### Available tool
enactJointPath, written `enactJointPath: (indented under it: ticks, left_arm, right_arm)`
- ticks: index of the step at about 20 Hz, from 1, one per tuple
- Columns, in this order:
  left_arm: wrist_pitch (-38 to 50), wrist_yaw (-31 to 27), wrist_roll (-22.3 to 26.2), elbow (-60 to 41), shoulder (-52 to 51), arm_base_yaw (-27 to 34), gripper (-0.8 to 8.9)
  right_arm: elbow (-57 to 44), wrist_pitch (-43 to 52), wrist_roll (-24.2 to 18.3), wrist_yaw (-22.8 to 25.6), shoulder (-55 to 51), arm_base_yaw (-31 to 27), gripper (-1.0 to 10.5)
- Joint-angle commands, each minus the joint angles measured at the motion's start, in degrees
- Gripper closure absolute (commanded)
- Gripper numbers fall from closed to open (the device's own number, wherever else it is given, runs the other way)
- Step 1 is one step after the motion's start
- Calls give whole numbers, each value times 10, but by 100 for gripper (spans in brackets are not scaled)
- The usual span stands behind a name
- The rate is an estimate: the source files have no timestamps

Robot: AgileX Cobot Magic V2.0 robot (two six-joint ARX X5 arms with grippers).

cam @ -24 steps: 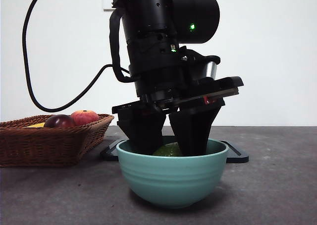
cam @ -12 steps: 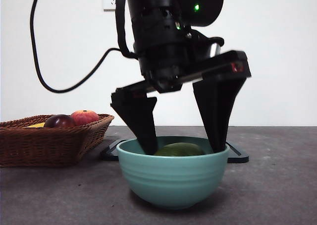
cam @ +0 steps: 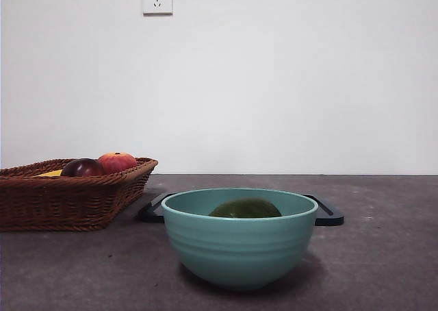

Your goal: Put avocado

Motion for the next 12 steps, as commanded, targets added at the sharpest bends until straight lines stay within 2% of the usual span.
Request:
enactJointPath:
  ticks: [1,4,9,12]
  left_arm:
    - [3,-47,9,-7,-82,-7,221]
    - [30,-74,9,-71,-200,-7,221]
    - [51,-76,-14,-225,-399,-7,221]
    - [51,-78,-16,-287,-473,-7,221]
  right_arm:
    - [9,7,3,0,2,1,420]
    - [9,7,3,0,2,1,420]
    - [9,7,3,0,2,1,420]
    - [9,7,5,-1,2,1,420]
